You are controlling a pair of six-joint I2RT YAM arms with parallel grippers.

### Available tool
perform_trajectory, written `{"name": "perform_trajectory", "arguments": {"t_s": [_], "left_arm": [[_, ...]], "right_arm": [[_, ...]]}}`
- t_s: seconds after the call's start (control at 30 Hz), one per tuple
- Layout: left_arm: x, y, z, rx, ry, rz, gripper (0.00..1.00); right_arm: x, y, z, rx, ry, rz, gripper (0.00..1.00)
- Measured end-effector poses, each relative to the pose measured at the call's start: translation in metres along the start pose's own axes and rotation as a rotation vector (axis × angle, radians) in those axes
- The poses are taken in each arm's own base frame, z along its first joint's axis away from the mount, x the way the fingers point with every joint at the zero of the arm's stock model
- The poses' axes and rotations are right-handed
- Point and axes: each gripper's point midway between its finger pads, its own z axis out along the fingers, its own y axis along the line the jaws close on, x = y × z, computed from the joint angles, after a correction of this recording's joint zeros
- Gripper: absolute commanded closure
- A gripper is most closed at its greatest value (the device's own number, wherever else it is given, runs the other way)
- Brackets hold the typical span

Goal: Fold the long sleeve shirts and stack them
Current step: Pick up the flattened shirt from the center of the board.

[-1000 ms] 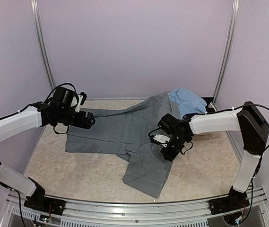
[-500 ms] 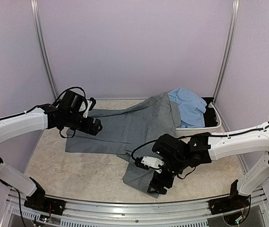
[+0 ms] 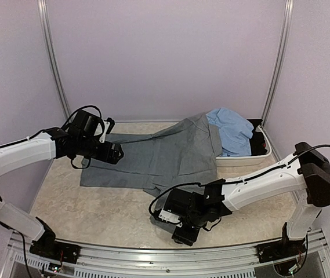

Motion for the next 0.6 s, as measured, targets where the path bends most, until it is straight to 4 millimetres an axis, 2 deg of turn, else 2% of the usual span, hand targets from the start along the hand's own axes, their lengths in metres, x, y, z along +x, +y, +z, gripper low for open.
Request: {"name": "perform_trajectory", "arguments": {"t_s": [0.13,0.23,0.27,0.47,0.53,0.6], "left_arm": [[0.002,0.002,0.001,-0.003,0.005,-0.002,0.05],[0.002,0.004,0.001,-0.008,0.006,-0.006,0.04],[0.002,0.006,0.001,-0.01,0.005,-0.008,0.04],[0.002,0.014,0.0,-0.025,0.001,-0.018,0.04],[0.001,0.015,-0.002,-0.026,-0.004,-0.012,0.04],[0.002,0.016,-0.005,-0.026,-0.009,0.002,0.04]], "right_arm": [[0.0,-0.005,0.006,0.032,0.015,-0.006,0.66],[-0.001,-0.008,0.007,0.051,0.014,-0.016,0.95],[-0.001,-0.01,0.007,0.061,0.016,-0.009,1.0],[0.009,-0.012,-0.002,0.074,0.051,-0.009,1.0],[0.009,-0.006,-0.013,0.039,0.043,-0.016,1.0],[0.0,0.007,-0.038,-0.019,-0.004,-0.028,1.0]]}}
